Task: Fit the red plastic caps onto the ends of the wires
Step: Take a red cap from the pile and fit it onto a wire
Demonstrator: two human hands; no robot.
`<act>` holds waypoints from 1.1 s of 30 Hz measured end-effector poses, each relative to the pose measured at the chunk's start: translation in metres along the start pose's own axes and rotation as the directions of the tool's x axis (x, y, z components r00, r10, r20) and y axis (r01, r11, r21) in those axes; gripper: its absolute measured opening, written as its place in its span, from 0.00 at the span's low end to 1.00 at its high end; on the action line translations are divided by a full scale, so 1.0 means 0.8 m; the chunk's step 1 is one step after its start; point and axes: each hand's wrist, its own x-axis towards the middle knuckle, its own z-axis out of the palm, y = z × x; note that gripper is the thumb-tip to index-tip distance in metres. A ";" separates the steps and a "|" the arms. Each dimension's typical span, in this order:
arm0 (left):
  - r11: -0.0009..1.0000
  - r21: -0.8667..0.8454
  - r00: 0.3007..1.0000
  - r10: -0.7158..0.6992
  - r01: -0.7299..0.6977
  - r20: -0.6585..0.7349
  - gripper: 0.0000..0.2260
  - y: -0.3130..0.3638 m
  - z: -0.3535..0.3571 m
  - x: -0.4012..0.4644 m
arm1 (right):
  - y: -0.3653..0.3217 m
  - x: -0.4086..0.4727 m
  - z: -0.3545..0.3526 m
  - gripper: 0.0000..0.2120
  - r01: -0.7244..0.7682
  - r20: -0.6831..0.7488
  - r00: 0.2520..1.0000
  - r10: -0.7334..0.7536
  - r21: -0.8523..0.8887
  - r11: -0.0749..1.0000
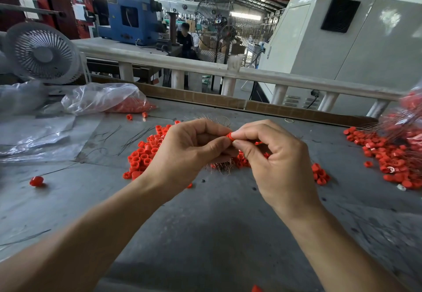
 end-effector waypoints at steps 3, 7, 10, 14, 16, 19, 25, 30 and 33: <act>1.000 0.008 1.000 0.009 -0.009 -0.007 0.09 -0.001 0.001 0.000 | -0.001 -0.001 0.000 0.04 -0.008 -0.005 1.000 0.008 -0.016 1.000; 1.000 0.024 1.000 0.017 -0.017 -0.007 0.09 0.000 0.001 -0.001 | -0.001 -0.001 0.000 0.04 0.001 -0.004 1.000 -0.001 -0.038 0.999; 1.000 0.016 1.000 0.004 -0.004 -0.019 0.09 0.001 0.003 -0.001 | -0.002 0.000 -0.002 0.04 0.024 0.006 1.000 -0.023 -0.068 0.997; 0.998 -0.041 0.998 -0.046 0.044 -0.053 0.09 0.002 0.003 0.000 | -0.004 -0.001 -0.001 0.07 0.075 0.025 0.997 -0.072 -0.142 0.987; 0.997 -0.046 0.995 -0.068 0.065 -0.070 0.09 0.001 0.004 0.000 | -0.004 -0.002 0.003 0.07 0.095 0.015 0.995 -0.094 -0.218 0.971; 0.991 -0.085 0.990 -0.107 0.099 -0.090 0.09 -0.001 0.007 0.000 | -0.006 -0.003 0.014 0.06 0.125 -0.041 0.988 -0.147 -0.338 0.933; 0.969 -0.162 0.978 -0.200 0.187 -0.066 0.03 0.004 0.007 -0.002 | -0.007 -0.005 0.028 0.03 0.154 -0.056 0.980 -0.192 -0.400 0.903; 0.968 -0.152 0.978 -0.208 0.202 -0.030 0.03 0.005 0.008 -0.003 | -0.005 -0.004 0.028 0.03 0.144 -0.080 0.979 -0.188 -0.382 0.913; 0.964 -0.163 0.976 -0.216 0.209 -0.024 0.09 0.005 0.009 -0.003 | -0.004 -0.004 0.026 0.02 0.131 -0.094 0.980 -0.177 -0.367 0.921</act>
